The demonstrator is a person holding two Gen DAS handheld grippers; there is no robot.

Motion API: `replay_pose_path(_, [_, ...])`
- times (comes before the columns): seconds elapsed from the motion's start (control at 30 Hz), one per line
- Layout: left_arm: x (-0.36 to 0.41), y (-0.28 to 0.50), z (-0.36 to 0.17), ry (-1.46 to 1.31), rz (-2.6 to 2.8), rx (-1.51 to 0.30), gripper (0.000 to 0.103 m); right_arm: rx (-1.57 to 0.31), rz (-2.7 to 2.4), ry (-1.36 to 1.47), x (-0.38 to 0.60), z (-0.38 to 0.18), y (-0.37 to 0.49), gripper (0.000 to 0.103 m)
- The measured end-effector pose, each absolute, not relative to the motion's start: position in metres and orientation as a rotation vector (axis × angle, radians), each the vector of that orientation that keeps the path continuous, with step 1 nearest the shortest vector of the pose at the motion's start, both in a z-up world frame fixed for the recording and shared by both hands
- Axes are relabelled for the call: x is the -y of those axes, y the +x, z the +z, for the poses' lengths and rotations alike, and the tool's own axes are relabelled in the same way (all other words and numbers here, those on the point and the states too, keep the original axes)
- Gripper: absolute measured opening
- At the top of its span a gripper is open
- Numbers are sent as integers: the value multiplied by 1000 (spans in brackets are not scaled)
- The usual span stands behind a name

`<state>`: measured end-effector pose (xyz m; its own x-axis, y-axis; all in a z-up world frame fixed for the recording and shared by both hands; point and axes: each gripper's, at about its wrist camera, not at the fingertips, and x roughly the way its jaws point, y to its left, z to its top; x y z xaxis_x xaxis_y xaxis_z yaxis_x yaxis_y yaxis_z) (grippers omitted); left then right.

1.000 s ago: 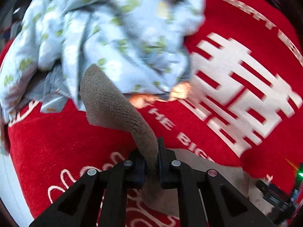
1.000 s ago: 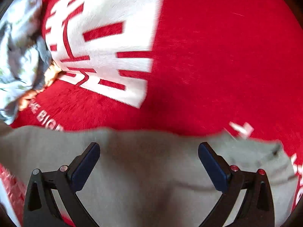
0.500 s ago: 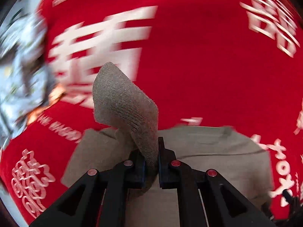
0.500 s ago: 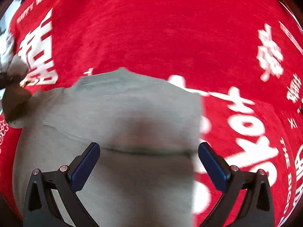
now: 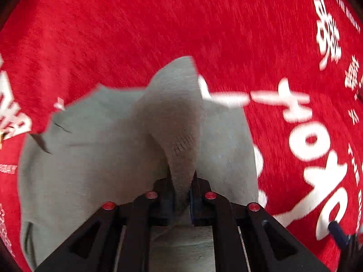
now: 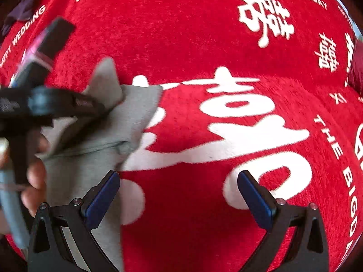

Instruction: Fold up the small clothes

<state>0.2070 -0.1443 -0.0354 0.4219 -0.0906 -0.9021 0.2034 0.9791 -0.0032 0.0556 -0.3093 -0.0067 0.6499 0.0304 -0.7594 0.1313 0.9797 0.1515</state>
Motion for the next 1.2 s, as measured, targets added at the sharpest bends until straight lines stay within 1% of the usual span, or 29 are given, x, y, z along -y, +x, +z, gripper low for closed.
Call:
replay_pose_path(0.07, [140,206,-35,87,-207,-1109,11,-855,-61,219,316,-10,52,103])
replay_pose_path(0.2, [120,211,-24,23,-261,-1169,11,-856,-56,269,324,-15,51,103])
replay_pose_path(0.37, [71,198,5,-54,-346,-1145,11,-823,-27,298,324,-4,55,103])
replay_pose_path(0.5, [57,189,24,-34,-394,-1089,11,-813,-3,280,311,8,71,103])
replay_pose_path(0.63, [40,187,30,-58,-421,-1061,11,-815,36,240,286,20,89,103])
replay_pose_path(0.77, [-11,196,8,-77,-293,-1084,11,-810,79,175,248,32,117,103])
replay_pose_path(0.87, [-79,203,-23,-186,-172,-1142,11,-828,97,109,214,34,149,103])
replay_pose_path(0.93, [-111,204,-43,-236,-118,-1174,11,-856,103,58,187,31,177,103])
replay_pose_path(1.07, [-166,200,-60,-328,-78,-1155,11,-953,94,-53,149,8,227,103])
replay_pose_path(1.13, [-177,199,-60,-378,-108,-1148,11,-1030,56,-84,151,-12,238,99])
replay_pose_path(1.17, [-178,198,-59,-367,-105,-1145,11,-1069,-17,-71,164,-21,238,85])
replay_pose_path(1.2, [-174,198,-56,-315,-97,-1139,11,-1077,-45,-15,180,-24,235,79])
